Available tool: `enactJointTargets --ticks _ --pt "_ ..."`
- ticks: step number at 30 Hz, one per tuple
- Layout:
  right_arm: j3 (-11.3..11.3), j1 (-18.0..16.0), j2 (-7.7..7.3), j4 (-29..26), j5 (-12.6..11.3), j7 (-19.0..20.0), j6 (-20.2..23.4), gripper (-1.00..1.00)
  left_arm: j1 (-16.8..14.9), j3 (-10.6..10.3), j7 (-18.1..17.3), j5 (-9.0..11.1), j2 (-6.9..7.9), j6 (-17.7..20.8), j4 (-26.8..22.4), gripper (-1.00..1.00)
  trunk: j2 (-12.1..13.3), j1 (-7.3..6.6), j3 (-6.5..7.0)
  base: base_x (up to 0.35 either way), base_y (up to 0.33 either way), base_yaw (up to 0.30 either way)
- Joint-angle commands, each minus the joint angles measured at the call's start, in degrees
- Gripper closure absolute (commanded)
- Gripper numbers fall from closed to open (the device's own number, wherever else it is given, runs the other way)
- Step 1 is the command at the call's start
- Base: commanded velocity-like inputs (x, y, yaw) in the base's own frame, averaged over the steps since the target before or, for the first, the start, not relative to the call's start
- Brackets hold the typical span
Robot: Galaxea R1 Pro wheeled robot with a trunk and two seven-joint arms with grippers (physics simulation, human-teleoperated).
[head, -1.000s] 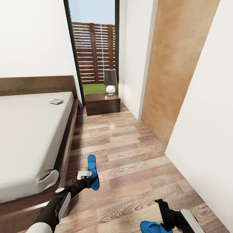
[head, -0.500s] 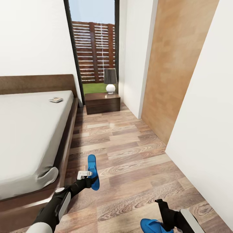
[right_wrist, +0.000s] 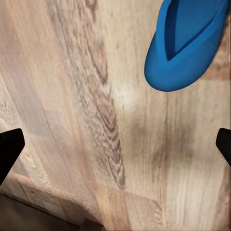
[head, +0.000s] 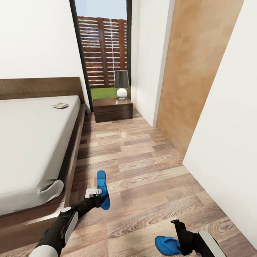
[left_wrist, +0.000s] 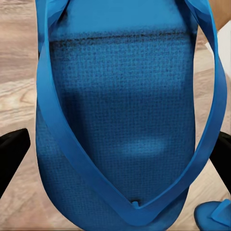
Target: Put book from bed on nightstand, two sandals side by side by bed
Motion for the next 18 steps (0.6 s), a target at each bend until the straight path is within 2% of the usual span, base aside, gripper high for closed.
enactJointTargets --ticks 1,3,6,9,18 --pt "-0.17 -0.02 -0.06 -0.03 -0.38 -0.4 0.35 -1.0 -0.03 0.32 -0.49 0.19 -0.08 0.6 -0.12 1.0 -0.04 0.01 -0.28 0.0 0.0 0.0" --pt "-0.19 -0.02 -0.08 -0.02 -0.53 -0.41 0.94 -1.0 -0.02 0.29 -0.5 0.2 -0.08 0.6 -0.13 1.0 -0.07 0.06 -0.72 0.0 0.0 0.0" --pt "-0.16 -0.02 -0.1 -0.02 -2.77 -0.29 5.15 -1.0 -0.02 0.27 -0.52 0.17 -0.08 0.59 -0.15 1.0 -0.11 0.14 -1.39 0.0 0.0 0.0" --pt "-0.16 -0.02 -0.08 0.01 -3.91 -0.16 6.25 -1.0 -0.02 0.26 -0.52 0.16 -0.08 0.63 -0.14 1.0 -0.15 0.22 -2.05 0.0 0.0 0.0" --pt "-0.23 -0.02 -0.11 -0.76 -4.55 -0.04 7.12 -1.0 -0.02 0.26 -0.52 0.2 -0.08 0.67 -0.13 1.0 -0.27 0.45 -4.05 0.0 0.0 0.0"
